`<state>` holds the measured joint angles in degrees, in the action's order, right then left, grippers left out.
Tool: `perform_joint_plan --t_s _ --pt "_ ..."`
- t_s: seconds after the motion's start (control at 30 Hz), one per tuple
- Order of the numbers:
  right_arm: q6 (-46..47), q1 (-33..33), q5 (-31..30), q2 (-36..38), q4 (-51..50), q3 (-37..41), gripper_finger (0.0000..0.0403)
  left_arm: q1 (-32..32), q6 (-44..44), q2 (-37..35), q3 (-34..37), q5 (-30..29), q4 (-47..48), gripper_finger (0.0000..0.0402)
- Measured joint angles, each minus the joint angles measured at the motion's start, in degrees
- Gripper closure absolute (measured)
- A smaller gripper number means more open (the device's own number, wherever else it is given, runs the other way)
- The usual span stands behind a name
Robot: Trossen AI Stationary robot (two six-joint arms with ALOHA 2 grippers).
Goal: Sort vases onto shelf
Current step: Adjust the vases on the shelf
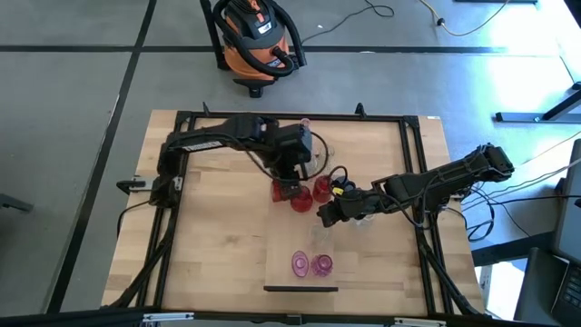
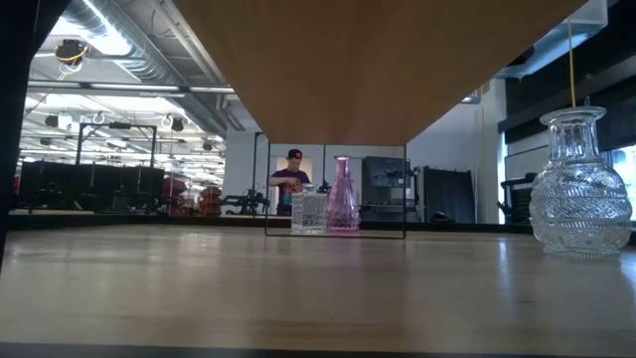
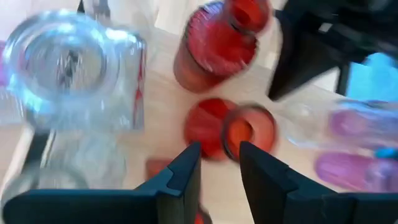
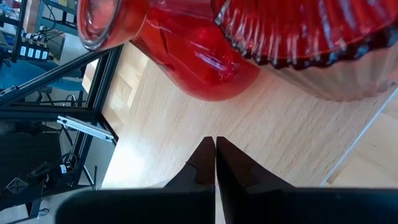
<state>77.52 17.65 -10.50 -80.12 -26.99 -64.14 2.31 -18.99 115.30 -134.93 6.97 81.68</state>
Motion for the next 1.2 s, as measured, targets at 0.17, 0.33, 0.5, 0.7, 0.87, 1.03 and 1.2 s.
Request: perform_joint_plan --t_s 0.17,0.33,0.5,0.7,0.87,1.03,1.2 --pt "0.0 0.02 0.04 0.0 -0.03 0.0 0.0402 -1.84 -1.44 -1.96 -0.09 6.55 -2.37 0.0304" --pt "0.0 0.0 -0.36 0.0 0.0 0.0 0.0402 -3.54 1.56 -0.9 -0.08 11.86 -6.0 0.0336" --pt "0.0 0.0 -0.38 0.0 0.16 0.0 0.0402 -4.24 5.87 1.15 0.02 10.84 -4.19 0.0393" --pt "0.01 0.0 -0.39 0.0 0.42 0.0 0.0402 -4.22 7.42 2.34 -0.02 10.05 -4.27 0.0399" --pt "0.02 0.0 -0.25 0.0 0.38 0.0 0.0402 -4.23 8.27 3.6 -0.02 9.15 -2.21 0.04" --pt "0.04 0.0 -0.18 0.0 0.37 0.0 0.0402 -4.2 8.87 4.4 0.0 7.05 -1.96 0.0401" --pt "0.06 0.0 -0.11 0.0 0.38 0.0 0.0402 -4.23 9.13 4.39 0.0 4.41 -1.93 0.0401"
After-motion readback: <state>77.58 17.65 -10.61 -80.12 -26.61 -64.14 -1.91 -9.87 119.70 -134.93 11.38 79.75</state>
